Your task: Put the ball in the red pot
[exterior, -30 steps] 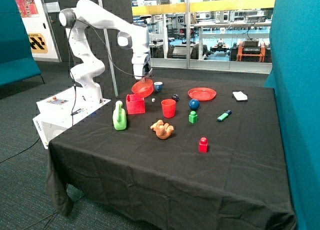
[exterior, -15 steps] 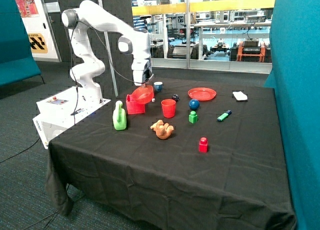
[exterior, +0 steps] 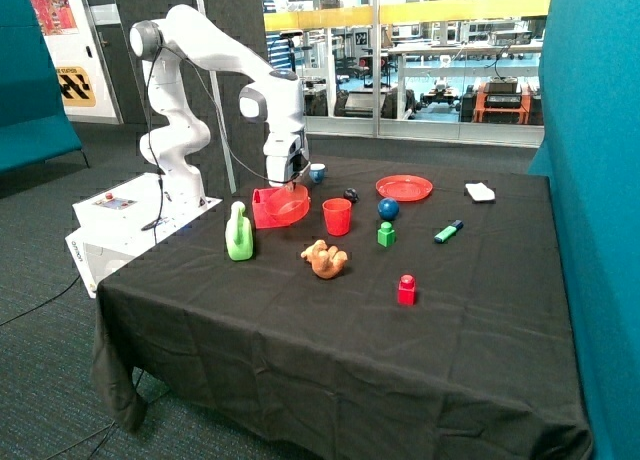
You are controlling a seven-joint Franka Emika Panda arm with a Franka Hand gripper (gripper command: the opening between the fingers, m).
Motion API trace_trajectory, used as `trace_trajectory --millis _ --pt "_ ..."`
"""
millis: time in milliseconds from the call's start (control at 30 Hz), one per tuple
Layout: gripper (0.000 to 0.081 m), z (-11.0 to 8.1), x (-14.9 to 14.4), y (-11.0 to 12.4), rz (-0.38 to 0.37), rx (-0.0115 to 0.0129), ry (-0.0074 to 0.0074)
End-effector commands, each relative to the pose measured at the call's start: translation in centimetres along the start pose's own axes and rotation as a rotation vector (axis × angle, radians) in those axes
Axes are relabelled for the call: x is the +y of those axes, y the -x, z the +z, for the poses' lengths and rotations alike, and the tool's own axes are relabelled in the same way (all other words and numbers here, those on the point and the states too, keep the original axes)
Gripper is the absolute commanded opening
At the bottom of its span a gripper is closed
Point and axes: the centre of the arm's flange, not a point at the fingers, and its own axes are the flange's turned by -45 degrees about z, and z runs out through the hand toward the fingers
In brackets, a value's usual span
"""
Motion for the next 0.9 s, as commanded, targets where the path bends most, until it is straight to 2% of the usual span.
trace_trajectory --millis 0,400,867 --pt "0.0 1.4 1.3 -0.2 0.033 0.0008 0.0009" --pt "0.0 5.8 1.5 1.5 0.051 0.0008 0.0009" --pt "0.0 5.9 1.5 0.6 0.046 0.0008 0.0009"
